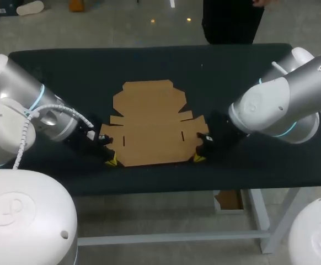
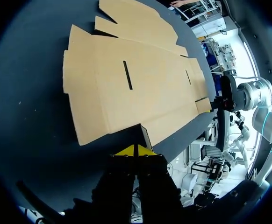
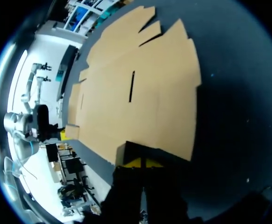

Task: Assemble the packaging by folding the flat box into shape, placing the metal phone stand inside, and closing the box properly

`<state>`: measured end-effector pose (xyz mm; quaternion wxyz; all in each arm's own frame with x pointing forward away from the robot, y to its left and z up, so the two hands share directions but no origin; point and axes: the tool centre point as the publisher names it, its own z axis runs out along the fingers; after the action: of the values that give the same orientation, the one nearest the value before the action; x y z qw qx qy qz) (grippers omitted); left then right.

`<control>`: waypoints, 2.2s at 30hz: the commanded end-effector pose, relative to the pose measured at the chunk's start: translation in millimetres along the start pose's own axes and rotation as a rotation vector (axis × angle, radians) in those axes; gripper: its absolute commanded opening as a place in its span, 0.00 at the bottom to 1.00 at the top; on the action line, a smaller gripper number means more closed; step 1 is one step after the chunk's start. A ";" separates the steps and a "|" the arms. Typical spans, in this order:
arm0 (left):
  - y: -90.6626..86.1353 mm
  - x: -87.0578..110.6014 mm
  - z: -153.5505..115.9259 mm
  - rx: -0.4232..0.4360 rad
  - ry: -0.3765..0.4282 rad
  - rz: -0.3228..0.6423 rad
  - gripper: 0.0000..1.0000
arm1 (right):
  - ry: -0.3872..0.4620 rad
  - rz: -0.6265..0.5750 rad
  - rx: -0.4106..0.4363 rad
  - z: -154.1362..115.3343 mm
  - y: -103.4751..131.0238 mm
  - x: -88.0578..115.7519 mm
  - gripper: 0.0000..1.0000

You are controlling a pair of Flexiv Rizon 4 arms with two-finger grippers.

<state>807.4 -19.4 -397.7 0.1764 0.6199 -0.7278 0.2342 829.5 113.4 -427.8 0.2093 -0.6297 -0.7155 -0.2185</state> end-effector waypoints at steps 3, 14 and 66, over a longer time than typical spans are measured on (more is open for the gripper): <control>-0.5 -0.7 0.7 -0.001 -0.002 -0.004 0.00 | 0.003 0.001 -0.016 -7.1 -2.8 -1.2 0.00; -0.9 -2.4 1.1 -0.002 -0.002 -0.009 0.00 | 0.042 0.014 -0.042 -6.6 -6.4 -6.8 0.00; -5.5 8.1 2.6 -0.019 -0.011 0.016 0.00 | 0.076 -0.052 -0.073 -12.5 14.0 10.6 0.00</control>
<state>811.3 -26.7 -396.5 0.1775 0.6130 -0.7349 0.2297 841.1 117.4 -411.1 0.2029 -0.6113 -0.7145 -0.2731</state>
